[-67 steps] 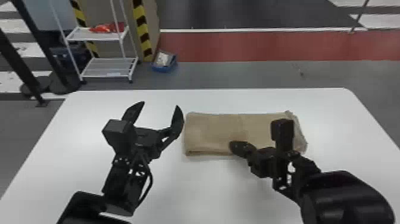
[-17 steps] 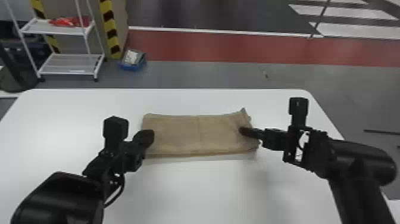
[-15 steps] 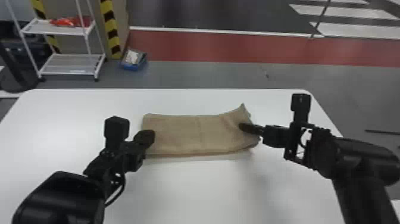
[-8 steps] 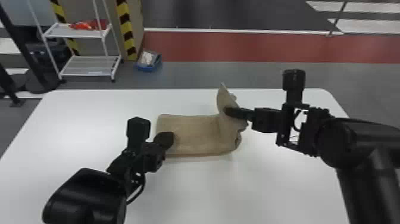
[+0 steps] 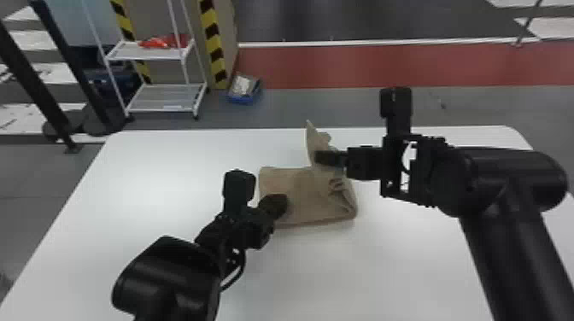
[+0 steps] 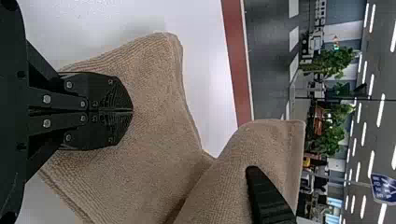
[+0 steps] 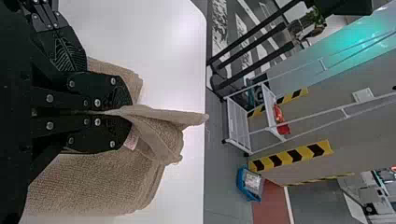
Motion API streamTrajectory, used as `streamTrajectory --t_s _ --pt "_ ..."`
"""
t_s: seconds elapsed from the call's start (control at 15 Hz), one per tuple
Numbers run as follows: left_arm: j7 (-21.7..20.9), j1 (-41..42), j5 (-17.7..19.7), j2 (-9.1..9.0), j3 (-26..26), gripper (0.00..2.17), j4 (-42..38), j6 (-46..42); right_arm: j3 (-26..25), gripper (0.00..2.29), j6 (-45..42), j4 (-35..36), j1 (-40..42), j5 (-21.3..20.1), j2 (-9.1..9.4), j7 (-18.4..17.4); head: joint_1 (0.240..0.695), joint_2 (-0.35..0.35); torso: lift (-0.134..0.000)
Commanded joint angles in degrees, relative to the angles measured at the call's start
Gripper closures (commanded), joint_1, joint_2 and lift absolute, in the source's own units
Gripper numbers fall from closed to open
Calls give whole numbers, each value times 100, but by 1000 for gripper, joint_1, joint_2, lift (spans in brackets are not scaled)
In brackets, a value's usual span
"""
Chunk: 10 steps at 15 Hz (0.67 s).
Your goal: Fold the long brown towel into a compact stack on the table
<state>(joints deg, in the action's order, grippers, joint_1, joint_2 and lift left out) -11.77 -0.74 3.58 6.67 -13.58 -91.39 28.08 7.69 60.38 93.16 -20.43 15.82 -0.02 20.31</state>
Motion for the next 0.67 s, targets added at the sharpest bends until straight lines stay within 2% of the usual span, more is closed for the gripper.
streamTrajectory --t_s 0.0,0.33,0.6 --pt "0 -23 2 -8 -4 1892 25 1 119 1237 6 -61 -14 53 7 -1 695 67 -121" --pt "0 -58 11 -34 -48 1889 86 -17 488 1237 -276 -536 -84 -52 7 -10 695 87 -121" --pt "-9 -49 46 -26 -39 1889 95 -34 567 1224 -592 -799 -119 27 7 -10 695 92 -121"
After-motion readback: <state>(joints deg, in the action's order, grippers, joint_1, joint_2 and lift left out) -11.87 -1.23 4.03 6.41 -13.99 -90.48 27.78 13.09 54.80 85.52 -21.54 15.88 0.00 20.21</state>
